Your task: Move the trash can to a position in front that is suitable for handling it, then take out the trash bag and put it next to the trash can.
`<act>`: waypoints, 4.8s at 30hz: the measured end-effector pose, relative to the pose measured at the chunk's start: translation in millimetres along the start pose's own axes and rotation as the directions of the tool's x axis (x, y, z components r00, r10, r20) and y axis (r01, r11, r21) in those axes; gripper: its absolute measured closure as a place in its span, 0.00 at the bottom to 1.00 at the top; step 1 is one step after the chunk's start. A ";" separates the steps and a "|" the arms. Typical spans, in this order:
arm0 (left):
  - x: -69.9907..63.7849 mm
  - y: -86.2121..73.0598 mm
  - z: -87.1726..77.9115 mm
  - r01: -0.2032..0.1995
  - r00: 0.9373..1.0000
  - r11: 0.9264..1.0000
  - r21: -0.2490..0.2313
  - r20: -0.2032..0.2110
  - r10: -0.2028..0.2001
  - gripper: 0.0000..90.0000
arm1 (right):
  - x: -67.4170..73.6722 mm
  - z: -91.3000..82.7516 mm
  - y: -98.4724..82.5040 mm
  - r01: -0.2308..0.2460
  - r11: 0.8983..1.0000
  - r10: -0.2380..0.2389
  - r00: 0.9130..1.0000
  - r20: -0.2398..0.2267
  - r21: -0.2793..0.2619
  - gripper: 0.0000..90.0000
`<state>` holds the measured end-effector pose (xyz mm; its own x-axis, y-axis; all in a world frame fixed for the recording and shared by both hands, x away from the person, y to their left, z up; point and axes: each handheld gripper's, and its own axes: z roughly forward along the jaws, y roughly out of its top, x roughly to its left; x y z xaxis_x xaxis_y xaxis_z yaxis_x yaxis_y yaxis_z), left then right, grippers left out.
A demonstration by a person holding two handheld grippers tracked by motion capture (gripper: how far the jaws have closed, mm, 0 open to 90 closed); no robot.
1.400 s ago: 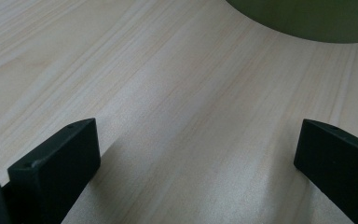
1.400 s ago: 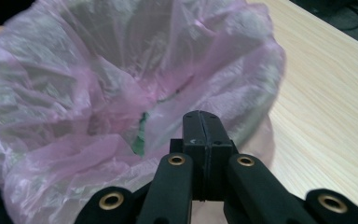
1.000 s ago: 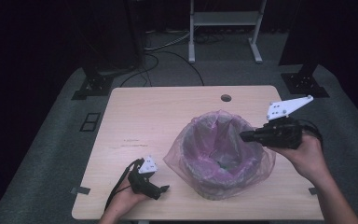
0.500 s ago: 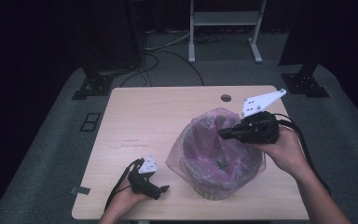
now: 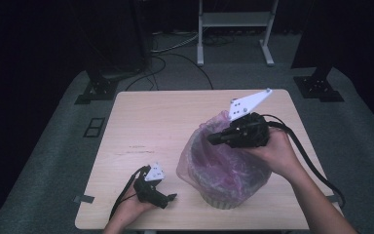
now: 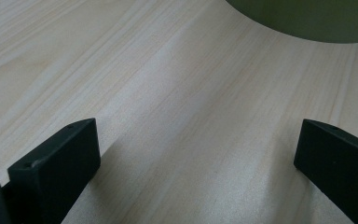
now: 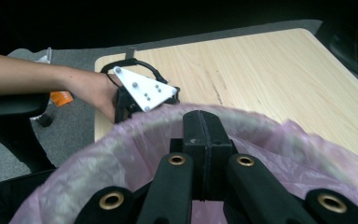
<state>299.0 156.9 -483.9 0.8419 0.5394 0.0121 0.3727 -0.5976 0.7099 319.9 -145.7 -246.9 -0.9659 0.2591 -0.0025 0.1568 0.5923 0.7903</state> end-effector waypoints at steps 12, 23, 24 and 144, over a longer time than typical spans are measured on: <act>-0.5 -0.2 0.1 0.001 1.000 1.000 -0.002 -0.001 -0.001 0.00 | 2.8 30.8 27.6 0.037 0.999 -0.037 0.999 -0.020 0.005 1.00; -0.9 -0.3 0.1 0.002 1.000 1.000 -0.003 0.001 -0.002 0.00 | 2.1 67.0 46.0 0.028 0.999 -0.026 0.998 -0.064 0.038 1.00; -0.8 -0.3 0.0 0.002 1.000 1.000 -0.003 0.001 -0.002 0.00 | 2.8 69.4 46.5 0.032 0.999 -0.030 0.998 -0.063 0.037 1.00; -9.2 132.3 -87.2 -0.058 0.938 0.985 -0.161 0.330 0.109 0.55 | -12.1 -77.6 -182.4 -0.153 0.983 0.165 0.979 0.121 -0.105 0.11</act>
<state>306.6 124.6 -328.6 0.9589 0.2447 -0.1433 0.2553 -0.5245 0.8123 287.0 -316.0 -343.5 -0.8945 0.4437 0.0541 0.2803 0.4626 0.8411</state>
